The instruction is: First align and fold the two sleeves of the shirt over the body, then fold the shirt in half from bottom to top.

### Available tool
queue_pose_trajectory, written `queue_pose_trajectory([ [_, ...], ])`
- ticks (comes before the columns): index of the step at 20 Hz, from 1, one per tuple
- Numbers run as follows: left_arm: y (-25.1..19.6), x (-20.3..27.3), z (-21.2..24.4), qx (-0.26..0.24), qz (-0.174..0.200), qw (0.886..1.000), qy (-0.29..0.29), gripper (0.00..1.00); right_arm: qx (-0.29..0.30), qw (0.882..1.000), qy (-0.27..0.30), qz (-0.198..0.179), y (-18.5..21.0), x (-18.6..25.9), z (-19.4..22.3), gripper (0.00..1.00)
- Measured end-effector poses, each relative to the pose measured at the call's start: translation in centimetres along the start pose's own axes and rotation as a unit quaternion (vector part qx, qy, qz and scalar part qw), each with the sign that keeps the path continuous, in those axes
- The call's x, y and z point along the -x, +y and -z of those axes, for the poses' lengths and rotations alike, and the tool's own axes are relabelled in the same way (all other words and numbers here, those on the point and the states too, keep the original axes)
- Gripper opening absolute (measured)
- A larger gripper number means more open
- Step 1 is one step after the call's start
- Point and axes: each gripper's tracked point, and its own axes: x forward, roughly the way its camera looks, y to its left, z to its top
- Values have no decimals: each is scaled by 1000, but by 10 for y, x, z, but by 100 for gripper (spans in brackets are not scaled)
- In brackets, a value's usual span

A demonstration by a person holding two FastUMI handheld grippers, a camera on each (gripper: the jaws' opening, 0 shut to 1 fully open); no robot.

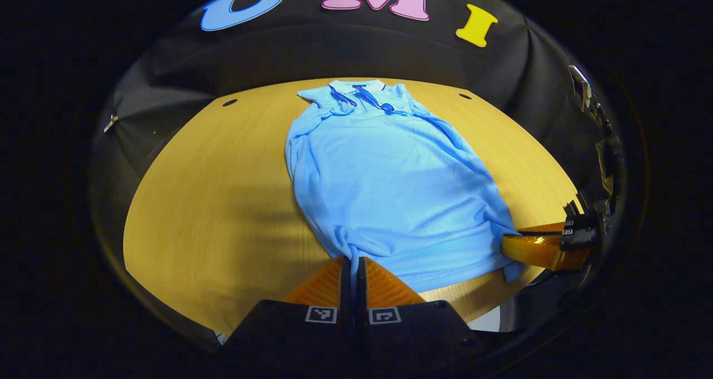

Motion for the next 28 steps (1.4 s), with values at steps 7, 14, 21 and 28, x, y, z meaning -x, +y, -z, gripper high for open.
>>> queue_pose_trajectory([
  [7,-5,14,-26,31,11,999,8,6,16,1000,6,-14,0,10,-37,7],
  [14,2,30,-115,57,11,998,-8,6,19,999,-23,-30,-1,18,-129,7],
  [21,15,6,-231,49,6,998,-38,6,47,995,-71,-45,2,-8,-247,10],
  [28,44,-36,-333,55,-3,995,-82,6,63,989,-128,-49,-1,-48,-359,1],
])
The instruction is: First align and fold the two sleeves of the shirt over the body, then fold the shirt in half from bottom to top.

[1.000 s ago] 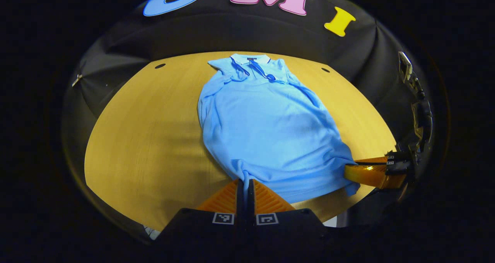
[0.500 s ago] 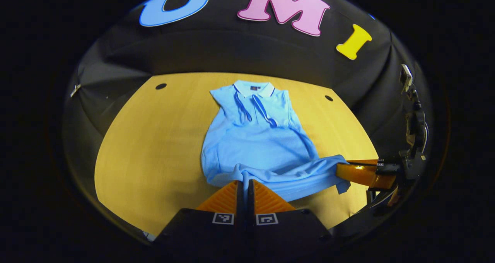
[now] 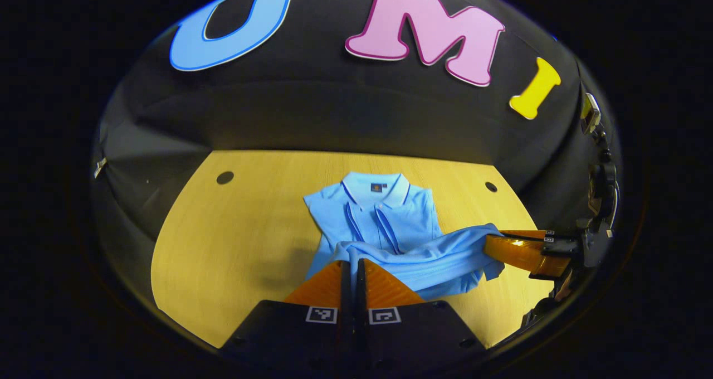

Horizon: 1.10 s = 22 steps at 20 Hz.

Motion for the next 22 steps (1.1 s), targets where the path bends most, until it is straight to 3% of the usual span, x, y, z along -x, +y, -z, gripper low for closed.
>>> queue_pose_trajectory([
  [2,7,-20,-21,-2,-1,1000,-8,6,12,1000,-12,1,-7,-18,-21,1],
  [3,11,-31,-31,-4,-3,1000,-13,11,16,1000,-19,2,-11,-28,-32,7],
  [5,16,-56,-54,0,-4,1000,-22,6,20,999,-31,8,-20,-53,-52,6],
  [6,18,-70,-64,6,-4,1000,-24,11,18,999,-36,12,-23,-65,-61,7],
  [7,21,-84,-72,9,-4,1000,-27,6,18,999,-40,14,-26,-76,-68,7],
  [8,25,-98,-79,9,-5,1000,-28,6,20,999,-44,18,-30,-90,-75,1],
  [11,36,-143,-96,4,-6,999,-34,6,26,998,-52,30,-42,-129,-92,1],
  [13,41,-176,-104,1,-3,999,-39,6,40,997,-58,44,-52,-156,-98,1],
  [14,42,-192,-109,3,1,999,-49,11,46,996,-58,51,-58,-170,-98,1],
  [15,42,-206,-111,6,7,998,-55,6,48,995,-59,59,-63,-182,-95,12],
  [16,42,-219,-113,7,12,998,-63,6,45,995,-58,70,-71,-196,-91,0],
  [19,47,-256,-103,21,14,997,-72,6,25,994,-57,86,-79,-216,-82,1],
  [20,49,-262,-102,32,14,996,-76,6,18,994,-58,93,-85,-228,-80,7],
  [22,50,-270,-100,47,16,995,-88,7,8,992,-63,106,-92,-238,-78,1],
])
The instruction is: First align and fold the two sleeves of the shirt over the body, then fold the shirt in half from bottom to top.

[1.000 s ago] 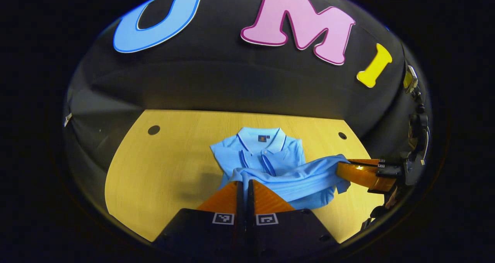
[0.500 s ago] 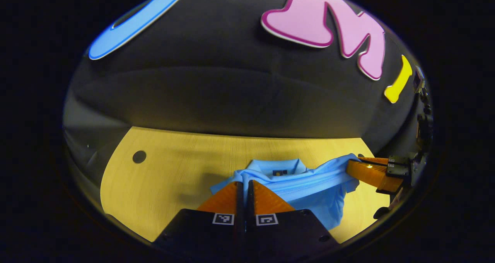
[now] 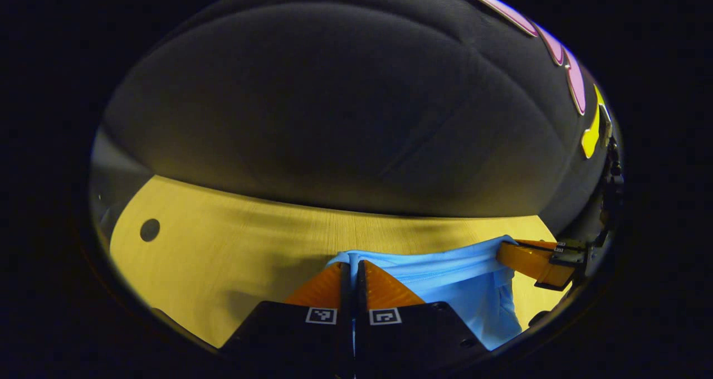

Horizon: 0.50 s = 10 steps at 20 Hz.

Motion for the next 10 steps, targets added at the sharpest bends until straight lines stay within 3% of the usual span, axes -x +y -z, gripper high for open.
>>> queue_pose_trajectory([
  [1,4,-4,0,-5,-6,1000,-7,7,-1,1000,-2,3,2,2,-1,1],
  [2,9,-5,-2,-14,-14,1000,-11,8,6,1000,-4,9,1,4,-3,7],
  [3,11,-7,-1,-17,-19,1000,-14,23,18,1000,-5,12,2,5,-3,9],
  [4,9,-3,-5,-15,-20,1000,-15,17,28,999,-7,14,2,5,-1,16],
  [5,11,1,-9,-11,-24,999,-18,33,34,999,-13,17,4,9,-2,23],
  [9,24,59,-30,-10,-37,996,-79,98,31,996,-77,44,-8,27,-13,82],
  [10,25,81,-37,-12,-41,995,-94,98,27,995,-86,47,-5,29,-14,86],
])
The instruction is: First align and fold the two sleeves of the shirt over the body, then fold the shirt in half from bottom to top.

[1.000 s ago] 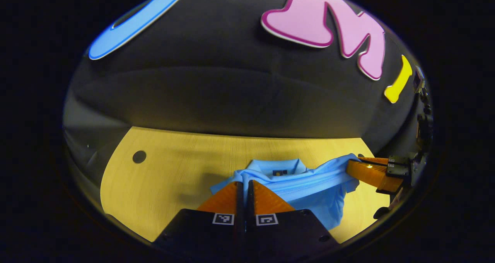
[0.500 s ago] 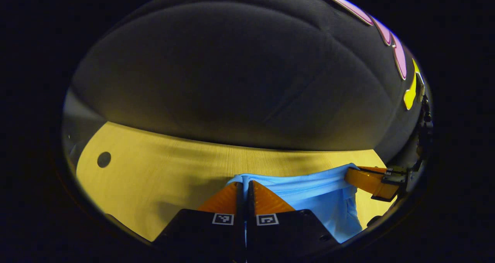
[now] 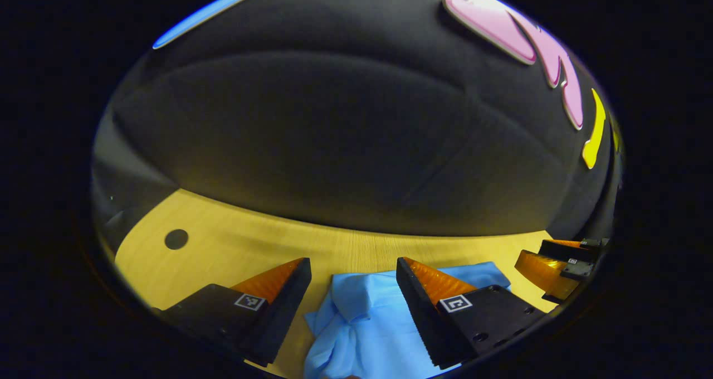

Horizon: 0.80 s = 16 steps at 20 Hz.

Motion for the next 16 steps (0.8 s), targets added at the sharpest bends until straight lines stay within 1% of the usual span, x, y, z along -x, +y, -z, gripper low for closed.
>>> queue_pose_trajectory([
  [2,2,43,-21,3,-8,999,-38,98,-1,1000,-13,9,-1,8,-1,90],
  [3,4,66,-31,7,-10,998,-54,98,1,1000,-18,14,-3,13,-1,98],
  [4,6,91,-41,7,-10,998,-68,97,8,999,-23,22,-7,21,-6,99],
  [5,8,113,-47,5,-14,997,-79,97,15,999,-30,36,-10,30,-12,99],
  [6,10,139,-53,4,-17,996,-86,98,21,998,-39,43,-12,38,-17,98],
  [10,19,243,-77,7,-16,993,-116,97,19,997,-62,51,-9,78,-33,97],
  [13,17,316,-83,-16,-14,991,-132,97,3,995,-83,54,-4,110,-44,98],
  [16,9,378,-75,-37,-3,990,-138,97,-13,994,-88,57,2,140,-41,97],
])
